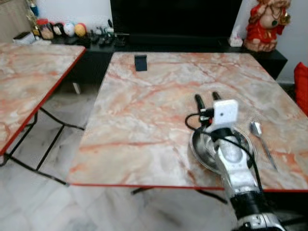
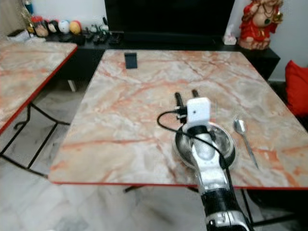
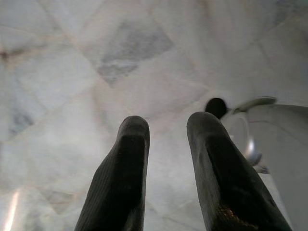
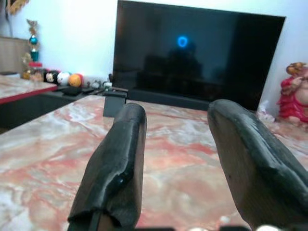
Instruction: Setting the table
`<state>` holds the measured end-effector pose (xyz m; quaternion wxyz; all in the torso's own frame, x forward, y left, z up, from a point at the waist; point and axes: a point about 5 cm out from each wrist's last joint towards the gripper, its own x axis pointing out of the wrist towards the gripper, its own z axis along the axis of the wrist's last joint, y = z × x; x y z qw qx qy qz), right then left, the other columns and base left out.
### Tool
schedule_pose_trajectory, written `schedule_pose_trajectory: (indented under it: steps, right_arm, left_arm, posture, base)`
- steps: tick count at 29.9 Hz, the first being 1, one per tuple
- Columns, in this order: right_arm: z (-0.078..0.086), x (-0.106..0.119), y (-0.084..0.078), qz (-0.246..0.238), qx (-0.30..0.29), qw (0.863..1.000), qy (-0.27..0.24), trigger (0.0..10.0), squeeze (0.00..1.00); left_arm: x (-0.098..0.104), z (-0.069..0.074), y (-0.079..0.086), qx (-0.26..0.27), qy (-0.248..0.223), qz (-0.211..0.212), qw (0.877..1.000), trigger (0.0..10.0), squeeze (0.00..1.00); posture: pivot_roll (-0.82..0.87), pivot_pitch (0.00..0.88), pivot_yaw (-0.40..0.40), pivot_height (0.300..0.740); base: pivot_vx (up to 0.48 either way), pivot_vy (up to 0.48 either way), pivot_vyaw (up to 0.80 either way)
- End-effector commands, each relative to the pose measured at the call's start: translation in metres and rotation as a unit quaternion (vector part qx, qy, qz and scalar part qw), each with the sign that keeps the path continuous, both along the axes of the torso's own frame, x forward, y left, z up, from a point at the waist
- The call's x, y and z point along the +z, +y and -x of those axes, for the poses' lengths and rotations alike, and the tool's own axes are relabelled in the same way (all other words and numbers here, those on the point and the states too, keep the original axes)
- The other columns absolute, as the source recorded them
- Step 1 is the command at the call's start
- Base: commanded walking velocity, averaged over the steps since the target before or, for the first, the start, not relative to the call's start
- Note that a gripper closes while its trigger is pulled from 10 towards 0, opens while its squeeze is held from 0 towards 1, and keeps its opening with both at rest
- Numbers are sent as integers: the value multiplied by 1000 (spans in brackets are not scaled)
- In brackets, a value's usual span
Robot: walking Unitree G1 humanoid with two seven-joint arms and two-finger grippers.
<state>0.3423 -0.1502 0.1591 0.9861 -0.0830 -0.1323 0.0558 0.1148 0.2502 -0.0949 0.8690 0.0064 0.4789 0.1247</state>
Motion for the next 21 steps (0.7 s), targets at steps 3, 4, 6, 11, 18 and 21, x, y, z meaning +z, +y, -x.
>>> schedule_pose_trajectory:
  steps: [3,4,6,11,18,21]
  right_arm:
    - [0,2,-7,1,-10,1000,-3,10000,0]
    - [0,2,-7,1,-10,1000,-4,10000,0]
    - [0,3,-7,1,-10,1000,-5,10000,0]
    - [0,3,-7,0,-11,1000,-7,10000,0]
    - [1,2,-2,-5,-8,1000,-6,10000,0]
    - [1,2,1,-6,-5,1000,-5,10000,0]
  left_arm:
    - [-2,1,-5,2,4,8,1000,10000,0]
    - [-2,1,-5,2,4,8,1000,10000,0]
    - [-2,1,-5,2,4,8,1000,10000,0]
    - [-2,2,-5,1,5,8,1000,10000,0]
    - [-2,2,-5,0,6,8,1000,10000,0]
    - [-2,2,-5,-1,6,8,1000,10000,0]
  posture:
    - [-31,0,13,732]
    - [-33,0,13,732]
    - [-36,0,14,732]
    - [-39,0,15,732]
    - [-38,0,18,732]
    - [-37,0,18,732]
  base:
    - [0,301,0]
    - [0,296,0]
    - [0,292,0]
    - [0,294,0]
    - [0,290,0]
    - [0,289,0]
